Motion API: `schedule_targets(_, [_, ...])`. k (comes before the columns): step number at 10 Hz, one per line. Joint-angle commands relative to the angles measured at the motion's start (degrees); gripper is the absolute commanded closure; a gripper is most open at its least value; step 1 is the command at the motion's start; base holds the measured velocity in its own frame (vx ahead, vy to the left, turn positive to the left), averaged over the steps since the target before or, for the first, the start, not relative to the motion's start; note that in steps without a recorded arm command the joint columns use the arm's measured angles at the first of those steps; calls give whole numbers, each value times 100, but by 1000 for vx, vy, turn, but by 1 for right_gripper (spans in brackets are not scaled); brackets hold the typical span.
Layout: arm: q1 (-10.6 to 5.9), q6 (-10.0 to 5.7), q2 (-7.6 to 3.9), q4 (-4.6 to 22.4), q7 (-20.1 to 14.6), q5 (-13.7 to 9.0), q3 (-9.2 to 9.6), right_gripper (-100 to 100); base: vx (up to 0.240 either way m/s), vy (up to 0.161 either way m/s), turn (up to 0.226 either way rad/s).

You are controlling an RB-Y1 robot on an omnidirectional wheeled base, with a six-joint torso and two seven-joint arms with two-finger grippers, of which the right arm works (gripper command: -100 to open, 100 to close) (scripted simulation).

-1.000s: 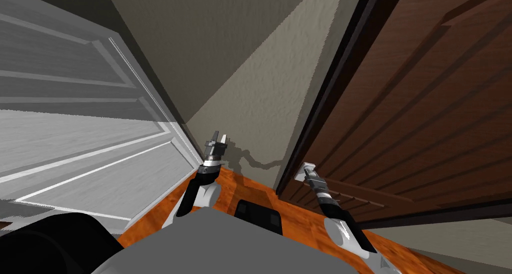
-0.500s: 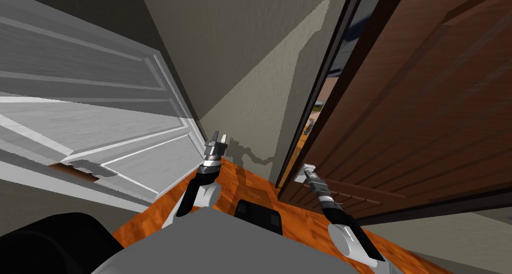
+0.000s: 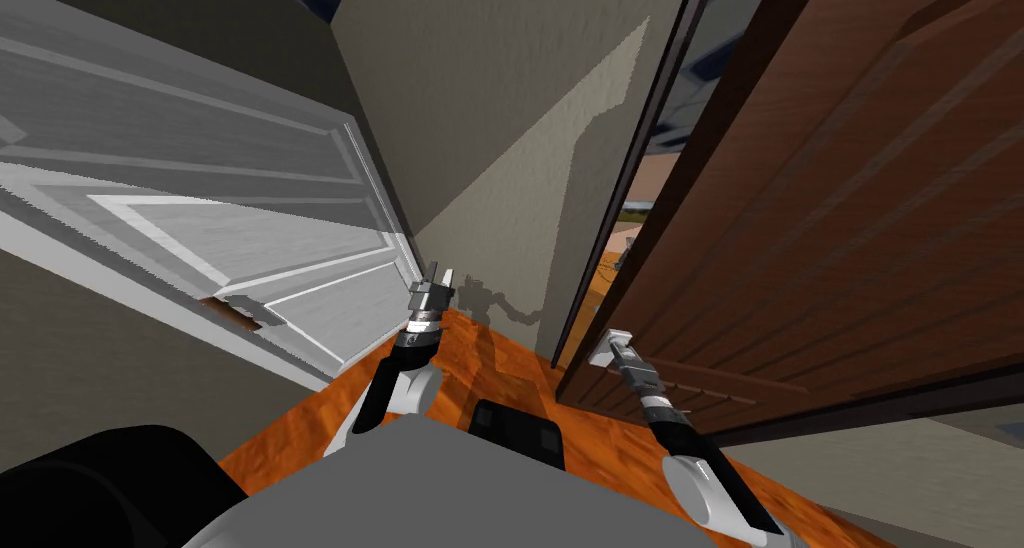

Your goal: Pull the door open

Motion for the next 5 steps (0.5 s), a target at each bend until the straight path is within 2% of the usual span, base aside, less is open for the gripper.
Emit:
schedule_targets(1, [30,-88,-80,-22,-102,42,115,100,-194,-95,154])
schedule_targets(5, [79,-320,-327,-60,-342,121,338,100,-210,-90,140])
